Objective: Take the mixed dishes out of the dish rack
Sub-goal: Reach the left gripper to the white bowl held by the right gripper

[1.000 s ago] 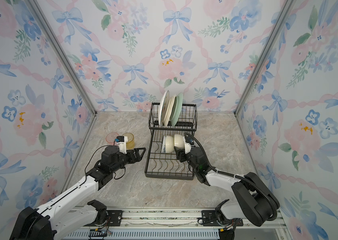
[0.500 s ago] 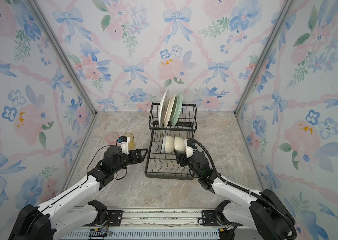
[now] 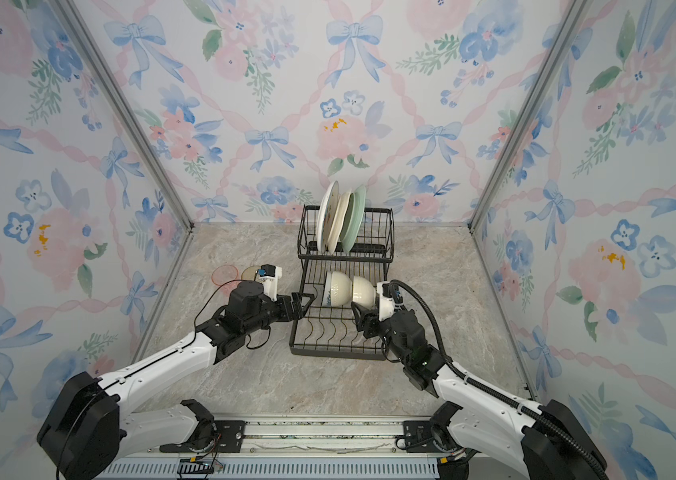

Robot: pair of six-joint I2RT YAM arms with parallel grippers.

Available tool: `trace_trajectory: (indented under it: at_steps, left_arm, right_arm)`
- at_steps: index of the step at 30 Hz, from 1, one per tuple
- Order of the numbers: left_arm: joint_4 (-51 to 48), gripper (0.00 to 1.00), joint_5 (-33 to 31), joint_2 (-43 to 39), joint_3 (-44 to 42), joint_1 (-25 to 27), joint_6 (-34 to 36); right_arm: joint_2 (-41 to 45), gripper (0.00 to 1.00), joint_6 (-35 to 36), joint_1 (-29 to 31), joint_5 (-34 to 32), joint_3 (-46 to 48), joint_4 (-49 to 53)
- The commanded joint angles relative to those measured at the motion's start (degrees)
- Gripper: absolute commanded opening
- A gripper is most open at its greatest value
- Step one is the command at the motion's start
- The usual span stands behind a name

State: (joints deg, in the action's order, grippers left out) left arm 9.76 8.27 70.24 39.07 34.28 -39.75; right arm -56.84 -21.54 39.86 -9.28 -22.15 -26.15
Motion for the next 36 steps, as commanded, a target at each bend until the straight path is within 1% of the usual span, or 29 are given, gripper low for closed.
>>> trace_trajectory:
  at_steps: [1,2,6,11,18,23,30,36]
  left_arm:
    - [0.3,0.98,2.2,2.7,2.7,1.0,-1.1]
    - [0.5,0.98,2.9,3.7,4.5,1.1,-1.4]
    - [2.0,0.98,6.2,6.8,6.4,1.4,-3.5]
    - [2.3,0.98,7.1,9.5,8.4,2.8,-3.8]
    - [4.4,0.98,7.4,10.0,8.0,3.4,-5.3]
    - [5.2,0.98,8.2,10.8,8.0,3.4,-5.7]
    - [6.6,0.98,9.6,12.0,8.5,3.5,-6.3]
    - [8.9,0.97,11.2,12.5,8.1,3.7,-7.2]
  right_arm:
    - [1.9,0.51,-1.9,0.8,1.6,-1.3,-2.8]
    - [2.1,0.51,-2.0,0.9,2.0,-1.7,-2.9]
    - [2.3,0.5,-2.7,1.7,2.3,-2.4,-4.0]
    - [1.7,0.5,-2.7,3.7,1.9,-3.2,-5.4]
    - [2.0,0.5,-3.7,5.2,1.6,-3.2,-7.1]
    - [3.8,0.5,-4.8,5.7,1.7,-3.3,-7.2]
    - [6.8,0.5,-8.0,5.7,2.7,-3.1,-7.2]
    - [7.4,0.5,-10.4,5.8,3.0,-3.3,-8.2]
